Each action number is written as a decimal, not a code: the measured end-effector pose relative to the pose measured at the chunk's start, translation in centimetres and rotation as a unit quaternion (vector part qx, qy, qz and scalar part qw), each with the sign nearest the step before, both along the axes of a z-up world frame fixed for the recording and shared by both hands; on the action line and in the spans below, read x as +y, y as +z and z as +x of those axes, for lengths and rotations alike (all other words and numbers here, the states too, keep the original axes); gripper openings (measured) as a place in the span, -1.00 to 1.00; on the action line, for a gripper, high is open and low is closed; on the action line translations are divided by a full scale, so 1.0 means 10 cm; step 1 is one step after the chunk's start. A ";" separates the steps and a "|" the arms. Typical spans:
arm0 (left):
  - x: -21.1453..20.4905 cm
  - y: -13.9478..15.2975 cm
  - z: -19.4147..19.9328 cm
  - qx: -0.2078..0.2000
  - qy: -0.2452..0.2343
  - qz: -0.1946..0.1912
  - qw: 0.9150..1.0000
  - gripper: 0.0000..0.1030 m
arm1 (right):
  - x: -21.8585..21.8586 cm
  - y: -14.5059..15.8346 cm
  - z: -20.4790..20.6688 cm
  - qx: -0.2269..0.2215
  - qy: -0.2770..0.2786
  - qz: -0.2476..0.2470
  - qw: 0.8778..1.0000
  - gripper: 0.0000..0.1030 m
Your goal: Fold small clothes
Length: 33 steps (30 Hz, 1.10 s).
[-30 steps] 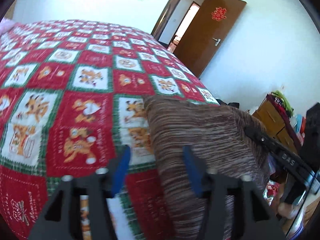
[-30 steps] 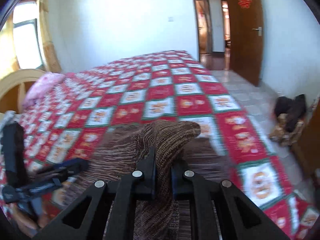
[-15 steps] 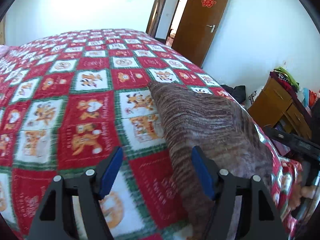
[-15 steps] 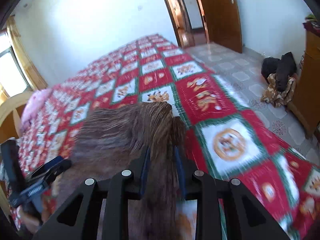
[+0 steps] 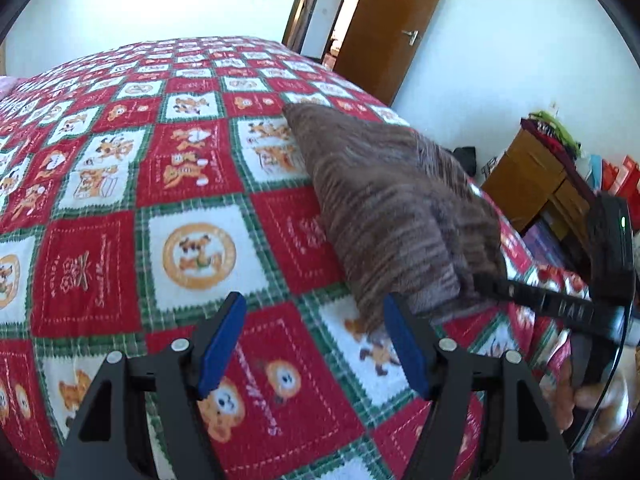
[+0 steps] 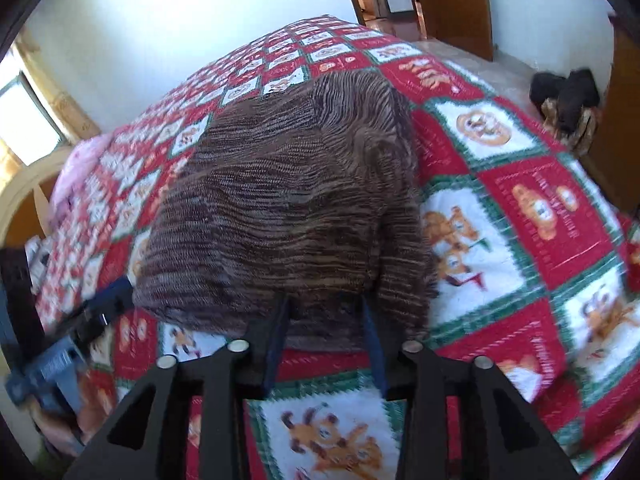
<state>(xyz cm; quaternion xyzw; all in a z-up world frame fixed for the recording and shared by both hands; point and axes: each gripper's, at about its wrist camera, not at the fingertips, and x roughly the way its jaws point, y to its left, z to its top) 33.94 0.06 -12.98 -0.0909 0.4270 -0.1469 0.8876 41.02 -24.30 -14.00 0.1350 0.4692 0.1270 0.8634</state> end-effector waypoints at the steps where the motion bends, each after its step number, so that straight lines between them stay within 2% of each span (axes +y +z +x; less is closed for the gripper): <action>1: 0.00 -0.01 0.01 0.005 0.004 -0.004 1.000 0.42 | -0.01 -0.01 0.04 0.000 -0.007 0.020 1.000 -0.02; 4: 0.01 -0.02 0.02 0.012 0.008 -0.015 1.000 0.42 | -0.02 -0.05 0.12 0.005 -0.016 0.052 0.999 0.00; 5: 0.00 -0.02 0.02 0.012 0.009 -0.014 1.000 0.42 | 0.01 -0.04 0.11 0.001 -0.011 0.040 0.999 -0.16; 6: 0.00 -0.02 0.02 0.012 0.009 -0.011 1.000 0.42 | 0.05 -0.04 0.10 -0.001 -0.004 0.014 1.000 -0.61; 9: 0.02 -0.02 0.00 0.011 0.010 -0.011 1.000 0.42 | 0.08 0.00 0.04 -0.001 0.025 -0.003 1.000 -0.68; 13: 0.09 0.02 0.03 0.012 0.011 -0.025 1.000 0.42 | -0.04 0.19 -0.09 -0.017 0.033 -0.059 0.998 -0.69; 16: 0.06 0.12 0.10 0.001 0.006 -0.024 1.000 0.42 | -0.09 0.19 -0.07 -0.007 0.045 -0.120 0.992 -0.69; 19: -0.08 0.18 0.21 -0.003 -0.001 -0.011 1.000 0.42 | -0.14 0.08 -0.02 0.010 0.059 -0.106 0.993 -0.55; 22: -0.18 0.25 0.29 -0.010 -0.008 0.001 1.000 0.42 | -0.25 0.17 -0.05 0.019 0.046 -0.097 0.994 -0.39; 25: -0.24 0.36 0.37 -0.033 -0.010 0.000 0.999 0.42 | -0.39 0.48 -0.18 -0.051 -0.001 -0.088 0.995 -0.39; 28: -0.34 0.42 0.56 -0.040 0.004 0.002 0.999 0.42 | -0.37 0.67 -0.10 -0.093 -0.012 -0.089 0.992 -0.39; 31: -0.48 0.40 0.79 -0.038 0.028 0.012 0.999 0.42 | -0.22 0.65 0.22 -0.095 -0.002 -0.075 0.993 -0.39; 33: -0.56 0.26 0.97 -0.014 0.038 0.026 0.999 0.42 | -0.14 0.54 0.41 -0.087 0.004 -0.074 0.993 -0.39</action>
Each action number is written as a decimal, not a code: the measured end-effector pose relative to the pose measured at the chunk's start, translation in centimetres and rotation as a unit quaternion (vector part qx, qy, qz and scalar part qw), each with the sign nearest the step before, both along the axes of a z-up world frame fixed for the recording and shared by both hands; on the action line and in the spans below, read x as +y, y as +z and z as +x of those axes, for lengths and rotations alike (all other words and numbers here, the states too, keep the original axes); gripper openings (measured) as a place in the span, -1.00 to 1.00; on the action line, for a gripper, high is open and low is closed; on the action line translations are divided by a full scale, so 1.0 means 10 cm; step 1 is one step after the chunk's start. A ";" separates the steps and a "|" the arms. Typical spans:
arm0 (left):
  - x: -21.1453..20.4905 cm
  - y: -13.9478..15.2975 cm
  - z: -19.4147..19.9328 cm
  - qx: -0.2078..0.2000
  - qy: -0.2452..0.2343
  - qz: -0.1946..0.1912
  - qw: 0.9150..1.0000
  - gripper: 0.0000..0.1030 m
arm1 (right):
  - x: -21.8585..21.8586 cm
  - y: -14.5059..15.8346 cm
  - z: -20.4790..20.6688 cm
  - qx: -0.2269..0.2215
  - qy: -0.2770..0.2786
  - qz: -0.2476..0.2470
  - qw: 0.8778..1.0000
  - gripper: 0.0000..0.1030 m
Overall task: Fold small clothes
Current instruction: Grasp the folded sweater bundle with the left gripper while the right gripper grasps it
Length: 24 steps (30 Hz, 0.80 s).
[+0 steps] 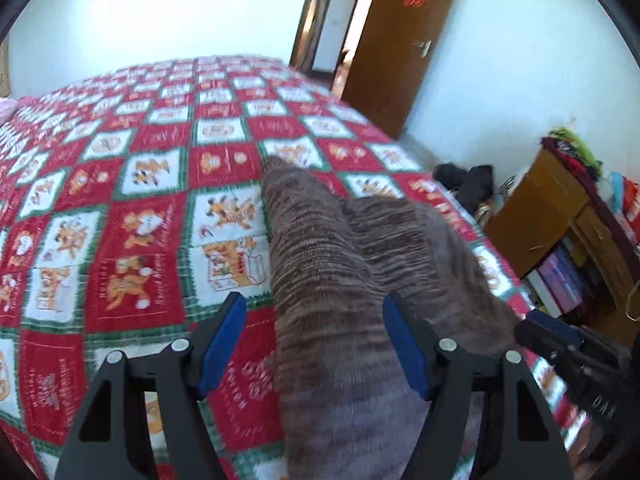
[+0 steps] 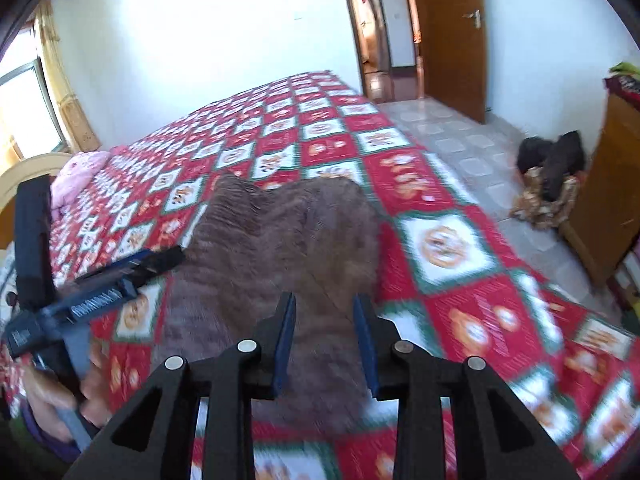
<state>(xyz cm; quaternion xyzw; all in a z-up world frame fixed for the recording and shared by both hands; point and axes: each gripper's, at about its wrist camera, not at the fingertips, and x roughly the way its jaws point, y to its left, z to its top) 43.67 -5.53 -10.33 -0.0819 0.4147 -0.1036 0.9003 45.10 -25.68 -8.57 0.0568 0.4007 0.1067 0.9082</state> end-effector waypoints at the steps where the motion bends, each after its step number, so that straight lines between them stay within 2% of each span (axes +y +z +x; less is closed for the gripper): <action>1: -0.01 -0.08 0.06 0.009 0.009 0.012 1.000 0.42 | 0.07 -0.11 0.12 0.008 0.002 -0.014 1.000 -0.39; 3: 0.02 -0.24 0.17 0.028 0.025 0.027 0.999 0.47 | 0.13 -0.29 0.27 0.026 0.001 -0.027 0.999 -0.39; 4: 0.05 -0.32 0.20 0.039 0.030 0.024 0.999 0.59 | 0.13 -0.42 0.36 0.041 -0.003 -0.027 0.999 -0.39; 5: 0.10 -0.41 0.24 0.051 0.034 0.009 0.998 0.68 | 0.13 -0.46 0.38 0.034 -0.005 -0.021 0.999 -0.40; 6: 0.17 -0.47 0.22 0.042 0.035 -0.012 0.998 0.73 | 0.11 -0.46 0.37 0.025 -0.006 -0.017 1.000 -0.40; 9: 0.06 -0.46 0.16 0.018 0.028 0.030 0.999 0.80 | 0.11 -0.48 0.36 0.017 -0.009 -0.013 1.000 -0.40; 12: 0.05 -0.46 0.18 0.022 0.034 0.032 0.999 0.91 | 0.11 -0.50 0.37 0.013 -0.010 -0.011 1.000 -0.39; 19: 0.03 -0.45 0.22 0.022 0.036 0.040 0.998 0.92 | 0.11 -0.47 0.32 0.001 -0.014 -0.005 1.000 -0.39; 23: 0.04 -0.44 0.21 0.023 0.034 0.041 0.998 0.92 | -0.03 -0.37 0.20 -0.028 -0.026 0.032 0.999 -0.38; 24: 0.05 -0.43 0.21 0.025 0.031 0.038 0.998 0.92 | -0.07 -0.33 0.18 -0.038 -0.036 0.040 0.998 -0.29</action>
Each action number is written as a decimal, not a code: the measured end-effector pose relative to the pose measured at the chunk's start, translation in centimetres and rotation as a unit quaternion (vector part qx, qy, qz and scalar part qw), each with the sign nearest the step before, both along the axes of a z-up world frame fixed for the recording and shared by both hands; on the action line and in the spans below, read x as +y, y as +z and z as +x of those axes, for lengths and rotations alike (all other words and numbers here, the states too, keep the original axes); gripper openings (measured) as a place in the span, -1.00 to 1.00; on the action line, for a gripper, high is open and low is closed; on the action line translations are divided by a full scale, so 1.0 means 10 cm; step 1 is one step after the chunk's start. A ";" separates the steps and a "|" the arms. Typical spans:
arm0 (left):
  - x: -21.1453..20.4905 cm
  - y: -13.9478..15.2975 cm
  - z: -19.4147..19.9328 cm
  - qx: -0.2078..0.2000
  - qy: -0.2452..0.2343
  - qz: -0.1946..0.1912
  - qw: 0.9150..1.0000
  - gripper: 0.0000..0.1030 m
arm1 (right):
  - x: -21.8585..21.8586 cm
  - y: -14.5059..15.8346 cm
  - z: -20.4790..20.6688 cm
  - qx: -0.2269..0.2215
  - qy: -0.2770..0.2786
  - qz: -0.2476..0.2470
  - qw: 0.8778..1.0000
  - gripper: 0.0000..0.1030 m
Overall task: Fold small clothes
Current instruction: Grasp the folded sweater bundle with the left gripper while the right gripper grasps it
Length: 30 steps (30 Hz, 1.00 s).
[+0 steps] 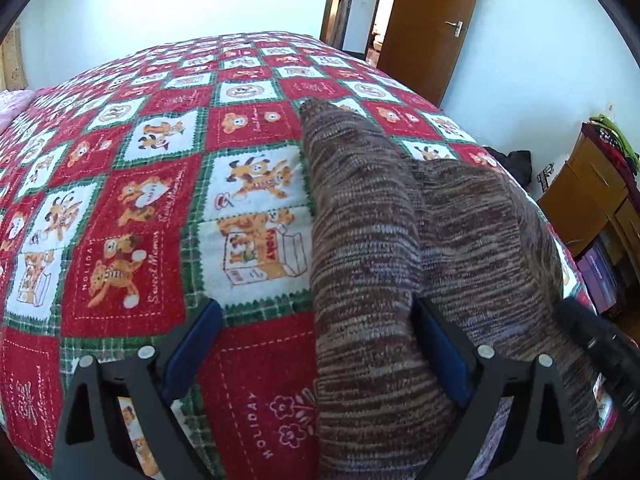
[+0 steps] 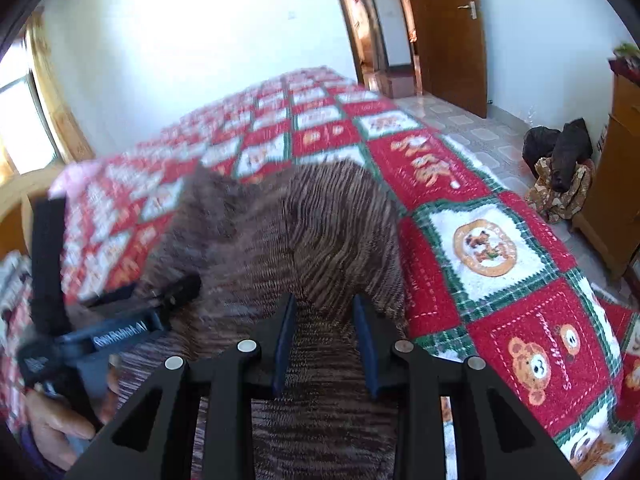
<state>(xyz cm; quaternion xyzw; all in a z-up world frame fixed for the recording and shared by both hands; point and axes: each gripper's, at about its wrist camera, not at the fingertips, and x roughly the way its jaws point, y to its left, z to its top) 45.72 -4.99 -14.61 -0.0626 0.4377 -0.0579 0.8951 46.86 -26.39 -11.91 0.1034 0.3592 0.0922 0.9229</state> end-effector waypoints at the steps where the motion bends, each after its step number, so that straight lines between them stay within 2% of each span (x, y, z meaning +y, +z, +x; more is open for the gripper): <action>1: 0.02 0.01 0.00 0.003 -0.003 -0.006 1.000 0.90 | -0.06 0.03 -0.04 -0.011 -0.012 0.011 1.000 -0.16; 2: 0.04 0.03 -0.01 0.006 -0.007 -0.016 1.000 0.89 | -0.15 0.05 -0.07 -0.020 -0.024 0.030 0.999 0.19; 3: 0.08 0.05 -0.02 0.010 -0.011 -0.036 0.999 0.87 | -0.22 0.06 -0.08 -0.023 -0.032 0.044 0.998 0.43; 4: 0.13 0.09 -0.04 0.010 -0.017 -0.062 0.998 0.86 | -0.29 0.05 -0.08 -0.023 -0.039 0.061 0.997 0.44; 7: 0.18 0.21 -0.04 -0.004 -0.029 -0.115 0.993 0.86 | -0.44 0.00 0.03 0.002 -0.047 0.101 0.994 0.44; 11: 0.07 0.17 0.16 0.010 -0.037 -0.113 0.993 0.84 | -0.36 -0.06 0.27 0.038 -0.018 0.087 0.995 0.44; 13: 0.03 0.04 0.24 0.034 -0.039 -0.123 0.991 0.68 | -0.27 -0.14 0.39 0.055 -0.006 0.067 0.996 0.44; 14: 0.02 -0.01 0.27 0.042 -0.038 -0.122 0.991 0.68 | -0.24 -0.19 0.42 0.059 -0.005 0.057 0.997 0.44; 18: -0.17 -0.03 0.16 0.003 -0.047 -0.064 0.997 0.68 | -0.17 -0.26 0.43 0.047 -0.003 0.039 0.998 0.46; 20: -0.16 -0.03 0.17 0.000 -0.048 -0.065 0.997 0.68 | -0.10 -0.26 0.42 0.043 0.009 0.027 0.999 0.43; 22: -0.14 -0.03 0.19 0.000 -0.044 -0.073 0.996 0.62 | -0.01 -0.24 0.42 0.039 0.019 0.002 0.999 0.32; 23: -0.13 -0.04 0.18 -0.003 -0.042 -0.073 0.996 0.61 | 0.03 -0.24 0.41 0.036 0.023 -0.007 0.999 0.23; 24: -0.13 -0.03 0.17 -0.006 -0.043 -0.071 0.997 0.58 | 0.04 -0.24 0.40 0.034 0.035 -0.005 0.999 -0.05; 27: -0.12 -0.03 0.15 -0.008 -0.043 -0.072 0.996 0.57 | 0.13 -0.22 0.40 0.029 0.045 -0.029 0.998 -0.06; 30: -0.13 -0.03 0.14 -0.009 -0.043 -0.068 0.997 0.58 | 0.05 -0.25 0.44 0.036 0.038 -0.002 0.999 0.01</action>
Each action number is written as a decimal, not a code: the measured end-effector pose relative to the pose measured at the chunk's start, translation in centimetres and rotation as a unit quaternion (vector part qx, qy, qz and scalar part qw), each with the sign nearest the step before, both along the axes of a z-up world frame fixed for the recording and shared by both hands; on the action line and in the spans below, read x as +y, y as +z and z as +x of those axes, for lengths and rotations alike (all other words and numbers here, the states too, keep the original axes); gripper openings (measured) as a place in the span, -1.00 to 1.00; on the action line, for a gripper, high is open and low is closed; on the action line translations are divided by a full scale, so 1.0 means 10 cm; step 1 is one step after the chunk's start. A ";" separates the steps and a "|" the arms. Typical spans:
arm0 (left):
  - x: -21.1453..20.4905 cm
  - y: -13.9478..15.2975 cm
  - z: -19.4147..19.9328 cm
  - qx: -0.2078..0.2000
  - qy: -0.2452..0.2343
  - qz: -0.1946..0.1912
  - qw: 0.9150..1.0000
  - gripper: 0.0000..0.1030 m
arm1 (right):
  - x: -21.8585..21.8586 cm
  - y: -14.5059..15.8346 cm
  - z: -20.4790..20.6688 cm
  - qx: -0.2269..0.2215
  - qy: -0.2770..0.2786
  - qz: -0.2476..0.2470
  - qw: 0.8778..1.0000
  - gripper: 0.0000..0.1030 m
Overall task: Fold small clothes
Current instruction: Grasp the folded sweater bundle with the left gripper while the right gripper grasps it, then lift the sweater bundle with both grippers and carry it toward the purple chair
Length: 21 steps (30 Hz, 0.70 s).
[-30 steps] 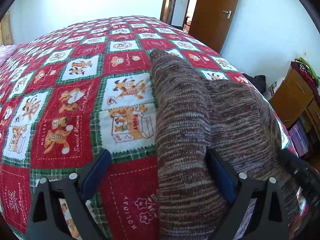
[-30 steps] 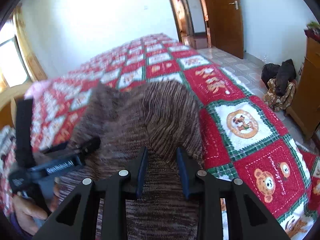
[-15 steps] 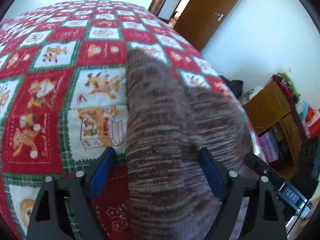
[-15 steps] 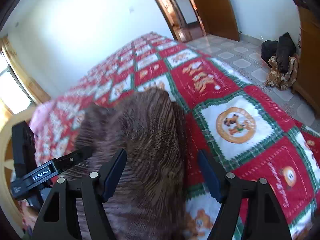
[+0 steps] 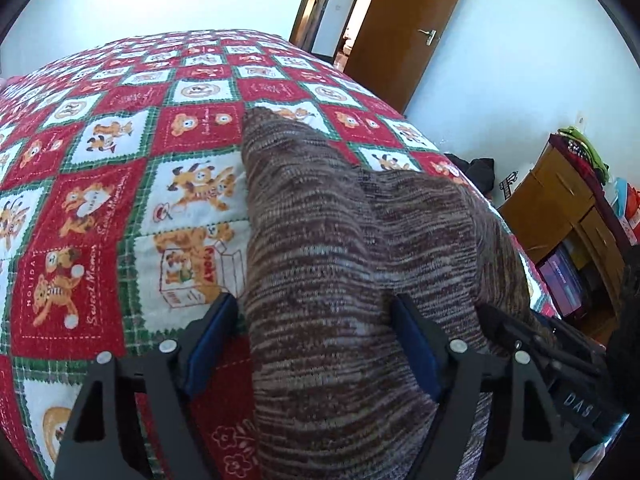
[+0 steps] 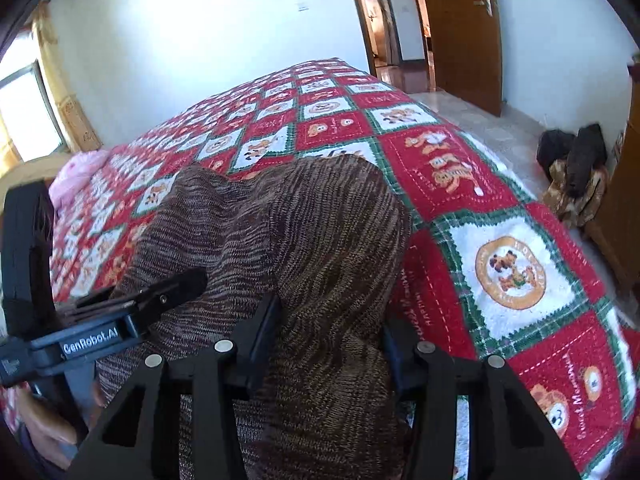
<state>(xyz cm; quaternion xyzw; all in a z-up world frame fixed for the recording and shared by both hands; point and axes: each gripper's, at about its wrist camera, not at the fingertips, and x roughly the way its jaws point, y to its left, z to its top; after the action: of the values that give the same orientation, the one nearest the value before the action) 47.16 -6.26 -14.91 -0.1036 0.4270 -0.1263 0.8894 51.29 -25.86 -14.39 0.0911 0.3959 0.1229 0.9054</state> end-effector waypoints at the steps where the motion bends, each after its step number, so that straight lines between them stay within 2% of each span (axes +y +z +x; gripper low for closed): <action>1: -0.01 0.00 0.00 0.000 0.000 0.002 1.000 0.59 | -0.01 -0.02 0.02 0.002 -0.001 0.006 1.000 0.03; 6: -0.02 -0.01 0.02 -0.001 -0.003 0.005 1.000 0.64 | 0.03 -0.04 0.02 0.003 0.004 -0.008 1.000 0.11; 9: -0.03 -0.01 0.02 -0.004 -0.003 0.008 1.000 0.60 | 0.07 -0.03 0.02 -0.001 0.008 -0.017 1.000 0.02; 11: -0.04 -0.01 0.02 -0.007 -0.003 0.008 1.000 0.50 | 0.09 -0.02 0.00 -0.005 0.011 -0.025 1.000 -0.05; 13: -0.04 0.01 -0.01 -0.015 -0.008 0.003 1.000 0.11 | 0.14 -0.01 -0.01 -0.011 0.016 -0.032 0.999 -0.16; 15: -0.04 0.02 -0.03 -0.023 -0.010 0.004 1.000 -0.13 | 0.19 0.01 -0.03 -0.019 0.021 -0.049 0.998 -0.27; 17: -0.05 0.02 -0.03 -0.025 -0.012 0.005 1.000 -0.19 | 0.27 0.03 -0.05 -0.028 0.024 -0.074 0.997 -0.30; 21: -0.07 0.04 -0.03 -0.028 -0.012 0.013 0.999 -0.25 | 0.30 0.05 -0.05 -0.027 0.021 -0.088 0.995 -0.32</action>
<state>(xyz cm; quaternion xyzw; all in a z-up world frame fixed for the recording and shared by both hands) 46.87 -6.95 -14.55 -0.0835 0.4044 -0.1347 0.9007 50.75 -22.85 -13.94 -0.0012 0.3824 0.1093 0.9175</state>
